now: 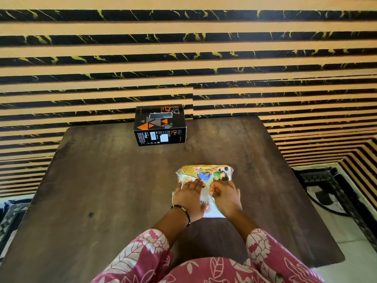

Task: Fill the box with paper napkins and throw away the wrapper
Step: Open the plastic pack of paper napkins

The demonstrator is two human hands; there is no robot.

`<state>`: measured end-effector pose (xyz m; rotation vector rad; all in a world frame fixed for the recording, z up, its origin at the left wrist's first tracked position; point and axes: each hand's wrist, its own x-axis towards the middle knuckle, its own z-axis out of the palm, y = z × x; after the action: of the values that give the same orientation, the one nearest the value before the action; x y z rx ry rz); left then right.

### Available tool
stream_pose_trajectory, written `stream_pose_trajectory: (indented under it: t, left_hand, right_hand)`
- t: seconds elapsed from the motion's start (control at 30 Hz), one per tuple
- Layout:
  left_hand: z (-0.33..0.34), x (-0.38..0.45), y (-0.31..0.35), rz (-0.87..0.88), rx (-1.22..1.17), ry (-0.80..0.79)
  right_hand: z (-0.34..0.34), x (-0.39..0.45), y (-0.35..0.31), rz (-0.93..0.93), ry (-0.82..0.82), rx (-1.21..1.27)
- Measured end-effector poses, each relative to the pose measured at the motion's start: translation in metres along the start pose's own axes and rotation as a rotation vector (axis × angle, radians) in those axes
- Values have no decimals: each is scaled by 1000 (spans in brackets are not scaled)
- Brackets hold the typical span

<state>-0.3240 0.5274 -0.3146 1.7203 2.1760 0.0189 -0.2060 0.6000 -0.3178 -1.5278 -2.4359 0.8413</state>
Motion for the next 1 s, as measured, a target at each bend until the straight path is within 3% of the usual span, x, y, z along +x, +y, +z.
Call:
stream_pose_trajectory:
  t: [0.2, 0.33, 0.5, 0.67, 0.8, 1.0]
  left_hand:
    - [4, -4, -3, -17, -17, -65]
    - [-1, 1, -6, -63, 50, -69]
    - [-27, 14, -12, -52, 301, -17]
    - [-27, -14, -20, 135, 167, -82]
    - [-21, -39, -23, 151, 99, -34]
    - [-4, -55, -12, 108, 129, -44]
  right_hand:
    - [2, -8, 10, 113, 59, 200]
    - [-14, -6, 3, 1, 42, 274]
    - [-28, -13, 3, -409, 34, -2]
    - [-18, -46, 24, -604, 111, -240]
    - [8, -71, 45, -645, 56, -371]
    - [29, -86, 61, -569, -109, -332]
